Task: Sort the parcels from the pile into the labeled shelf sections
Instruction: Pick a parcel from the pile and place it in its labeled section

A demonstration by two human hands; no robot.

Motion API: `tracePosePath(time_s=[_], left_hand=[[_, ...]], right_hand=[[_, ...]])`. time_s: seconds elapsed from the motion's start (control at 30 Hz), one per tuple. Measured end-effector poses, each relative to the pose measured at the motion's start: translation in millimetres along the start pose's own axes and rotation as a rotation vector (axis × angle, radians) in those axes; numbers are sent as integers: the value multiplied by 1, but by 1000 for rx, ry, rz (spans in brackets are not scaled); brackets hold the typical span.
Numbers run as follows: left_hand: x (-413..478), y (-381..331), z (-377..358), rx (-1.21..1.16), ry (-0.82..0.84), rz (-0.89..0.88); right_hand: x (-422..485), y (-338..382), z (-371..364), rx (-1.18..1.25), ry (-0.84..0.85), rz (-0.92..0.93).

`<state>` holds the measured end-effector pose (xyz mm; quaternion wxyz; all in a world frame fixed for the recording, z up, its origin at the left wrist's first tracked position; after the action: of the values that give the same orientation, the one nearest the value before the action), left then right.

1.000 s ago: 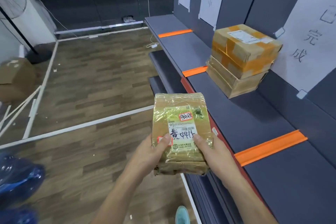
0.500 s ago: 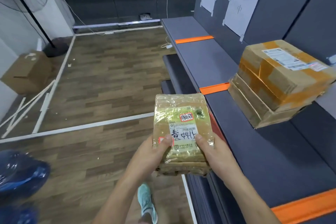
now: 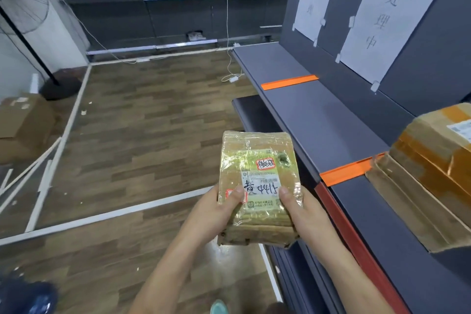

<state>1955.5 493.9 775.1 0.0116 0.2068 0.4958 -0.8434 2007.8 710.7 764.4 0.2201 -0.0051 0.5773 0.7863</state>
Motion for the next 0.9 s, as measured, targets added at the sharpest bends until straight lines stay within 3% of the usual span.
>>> tracePosePath(time_s=[0.37,0.77,0.9], left_hand=[[113,-7,50,-36,-6,61],[262,-53,100,-63,-118,113],[300,-66,102,-48,-79,126]], right_hand=[[120,42,-51,-49,67,-21],[296,103,-90,-20,227,-31],[331,114,-88,-15,205,-51]])
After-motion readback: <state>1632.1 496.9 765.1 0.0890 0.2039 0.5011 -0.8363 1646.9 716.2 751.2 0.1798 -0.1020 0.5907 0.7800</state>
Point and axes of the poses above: each hand's wrist, its own x-axis towards the middle knuckle, its own z-axis out of the back of the hand, y = z × x, the point moved 8 cm from there along x, towards the middle knuckle, and after that the axes turned 2 degrees about -y, right-handed, at the moved point
